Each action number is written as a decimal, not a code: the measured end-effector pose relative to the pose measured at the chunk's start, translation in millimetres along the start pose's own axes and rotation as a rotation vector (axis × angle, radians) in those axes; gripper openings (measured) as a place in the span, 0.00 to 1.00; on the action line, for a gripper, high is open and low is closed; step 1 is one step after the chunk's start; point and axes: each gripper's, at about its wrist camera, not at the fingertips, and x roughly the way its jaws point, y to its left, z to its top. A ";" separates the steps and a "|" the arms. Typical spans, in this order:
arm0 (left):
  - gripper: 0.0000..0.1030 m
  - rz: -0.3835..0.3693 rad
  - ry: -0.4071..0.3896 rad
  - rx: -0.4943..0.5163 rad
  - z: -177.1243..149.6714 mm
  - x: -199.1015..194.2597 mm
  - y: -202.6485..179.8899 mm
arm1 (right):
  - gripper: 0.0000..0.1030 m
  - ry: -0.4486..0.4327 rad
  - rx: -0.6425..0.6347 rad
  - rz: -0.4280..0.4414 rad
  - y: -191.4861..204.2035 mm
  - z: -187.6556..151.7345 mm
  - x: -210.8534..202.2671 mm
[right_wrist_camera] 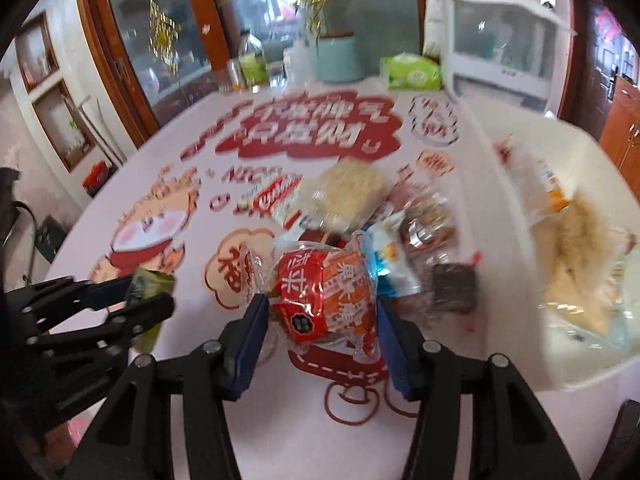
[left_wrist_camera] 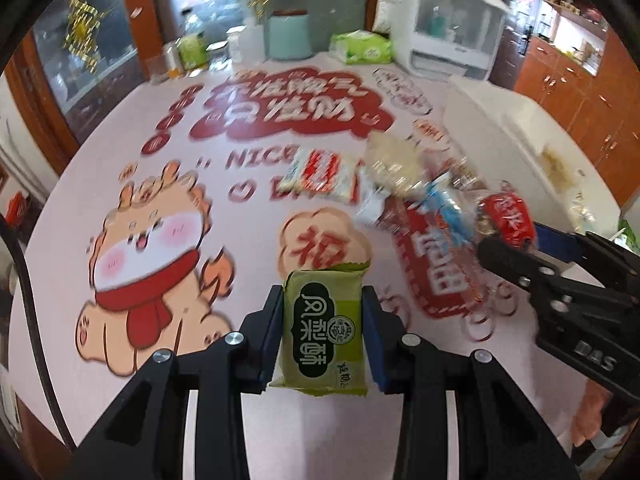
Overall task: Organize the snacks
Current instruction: 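Drop the green packet in the bin with left tool while right tool drops bread bag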
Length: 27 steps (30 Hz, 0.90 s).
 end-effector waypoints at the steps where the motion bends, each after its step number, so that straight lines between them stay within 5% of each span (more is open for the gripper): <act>1: 0.35 -0.006 -0.014 0.015 6.3 -4.4 -6.9 | 0.53 -0.027 0.010 0.000 -5.1 2.3 -12.9; 9: 0.35 -0.060 -0.136 0.149 70.1 -37.6 -72.8 | 0.53 -0.169 0.051 -0.077 -47.0 23.8 -84.1; 18: 0.34 -0.120 -0.276 0.292 167.7 -61.9 -171.6 | 0.53 -0.288 0.135 -0.296 -127.9 64.6 -142.8; 27: 0.34 -0.197 -0.242 0.288 235.3 -17.8 -237.0 | 0.53 -0.292 0.264 -0.415 -207.3 111.0 -142.5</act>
